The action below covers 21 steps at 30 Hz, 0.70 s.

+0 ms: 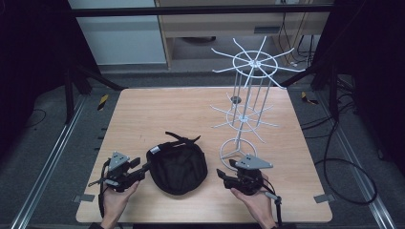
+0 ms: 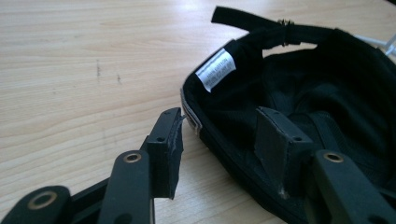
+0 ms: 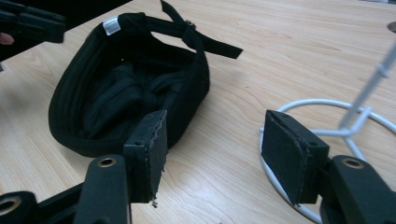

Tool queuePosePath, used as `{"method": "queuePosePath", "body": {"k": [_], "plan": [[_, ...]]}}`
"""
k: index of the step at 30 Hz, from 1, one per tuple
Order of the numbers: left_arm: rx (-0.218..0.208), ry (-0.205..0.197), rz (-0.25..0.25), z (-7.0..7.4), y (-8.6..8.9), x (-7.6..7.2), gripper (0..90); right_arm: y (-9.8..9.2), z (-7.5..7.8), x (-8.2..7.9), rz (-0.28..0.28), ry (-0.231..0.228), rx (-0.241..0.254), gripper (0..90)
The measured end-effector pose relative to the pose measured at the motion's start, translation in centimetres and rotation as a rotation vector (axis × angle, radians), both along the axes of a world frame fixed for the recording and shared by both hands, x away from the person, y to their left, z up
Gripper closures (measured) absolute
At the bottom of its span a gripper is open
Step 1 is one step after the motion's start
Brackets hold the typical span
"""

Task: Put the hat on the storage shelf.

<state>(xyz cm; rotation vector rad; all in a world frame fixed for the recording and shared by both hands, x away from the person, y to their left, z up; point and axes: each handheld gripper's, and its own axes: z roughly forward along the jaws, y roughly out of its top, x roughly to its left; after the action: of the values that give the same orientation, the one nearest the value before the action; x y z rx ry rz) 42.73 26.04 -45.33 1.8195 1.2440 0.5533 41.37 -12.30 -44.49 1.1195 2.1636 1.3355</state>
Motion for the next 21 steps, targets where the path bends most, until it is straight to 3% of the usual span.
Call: {"method": "queuePosePath", "body": {"k": [5,15,21], "plan": [[0.025,0.027,-0.008,-0.6,-0.5,0.5,51.1,1.6,-0.3,0.7,0.017,0.017,-0.011,44.6],[0.022,0.089,-0.024,-1.8,-0.7,1.3,58.5,4.6,-1.2,2.1,0.035,0.061,-0.022,47.9],[0.011,0.11,-0.03,-2.1,-0.7,1.5,63.2,5.3,-2.0,2.6,0.033,0.09,-0.036,50.0]]}}
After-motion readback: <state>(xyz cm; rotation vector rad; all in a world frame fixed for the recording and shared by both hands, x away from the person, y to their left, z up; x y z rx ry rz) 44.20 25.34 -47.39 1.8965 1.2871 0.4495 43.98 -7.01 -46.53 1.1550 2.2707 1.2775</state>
